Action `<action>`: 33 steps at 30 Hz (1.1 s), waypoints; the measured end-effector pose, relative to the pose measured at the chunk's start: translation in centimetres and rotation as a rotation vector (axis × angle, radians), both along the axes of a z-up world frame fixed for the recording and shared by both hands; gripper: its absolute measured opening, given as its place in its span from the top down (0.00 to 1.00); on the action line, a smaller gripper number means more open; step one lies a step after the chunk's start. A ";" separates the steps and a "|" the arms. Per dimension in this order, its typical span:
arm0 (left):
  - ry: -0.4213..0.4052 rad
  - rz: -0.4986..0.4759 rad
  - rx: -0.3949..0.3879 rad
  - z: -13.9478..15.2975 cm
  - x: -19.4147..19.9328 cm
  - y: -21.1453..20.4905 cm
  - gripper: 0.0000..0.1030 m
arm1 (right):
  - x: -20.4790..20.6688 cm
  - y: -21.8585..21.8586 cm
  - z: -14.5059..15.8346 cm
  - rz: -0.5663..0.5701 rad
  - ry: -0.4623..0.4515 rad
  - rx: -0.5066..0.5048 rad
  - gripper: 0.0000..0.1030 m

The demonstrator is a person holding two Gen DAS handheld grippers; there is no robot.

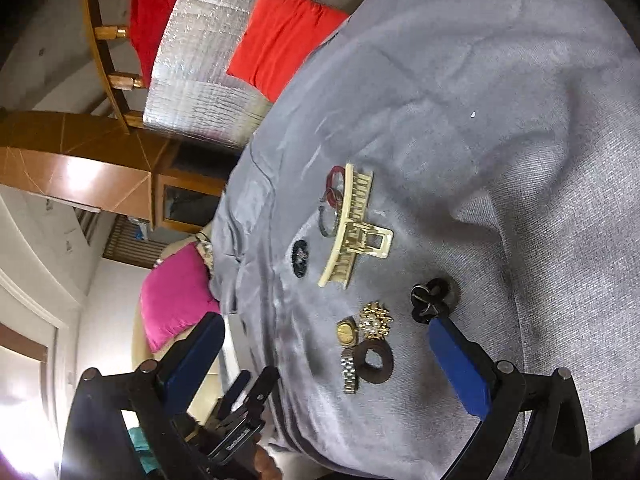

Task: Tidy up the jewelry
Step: 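Close the left tool on the gold watch while the right tool approaches the black hair tie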

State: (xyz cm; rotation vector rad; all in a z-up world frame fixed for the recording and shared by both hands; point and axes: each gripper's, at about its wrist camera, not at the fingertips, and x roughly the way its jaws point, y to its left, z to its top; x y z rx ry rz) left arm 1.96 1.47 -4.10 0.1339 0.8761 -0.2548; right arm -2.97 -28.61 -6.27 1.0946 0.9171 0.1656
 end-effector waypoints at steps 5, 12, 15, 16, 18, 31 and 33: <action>0.004 -0.089 -0.027 0.3 -0.9 -0.5 0.10 | 0.6 1.2 -0.5 0.056 0.036 -0.105 0.33; 0.054 -0.206 -0.051 -0.3 -1.7 -2.2 0.33 | 1.1 2.2 -1.1 0.126 0.070 -0.173 0.47; 0.092 -0.254 -0.079 -0.7 -2.0 -3.0 0.33 | 1.5 3.2 -1.4 0.172 0.091 -0.173 0.47; 0.114 -0.262 -0.088 -1.0 -2.0 -3.2 0.33 | 1.7 3.4 -1.7 0.188 0.105 -0.179 0.47; 0.151 -0.276 -0.096 -1.6 -2.0 -3.5 0.33 | 1.6 3.9 -2.1 0.220 0.123 -0.179 0.47; 0.276 -0.326 -0.089 -4.6 -2.1 -5.5 0.60 | 1.8 5.1 -3.3 0.259 0.171 -0.211 0.47; 0.269 -0.326 -0.098 -4.5 -2.0 -5.5 0.62 | 1.8 4.7 -3.2 0.244 0.162 -0.209 0.47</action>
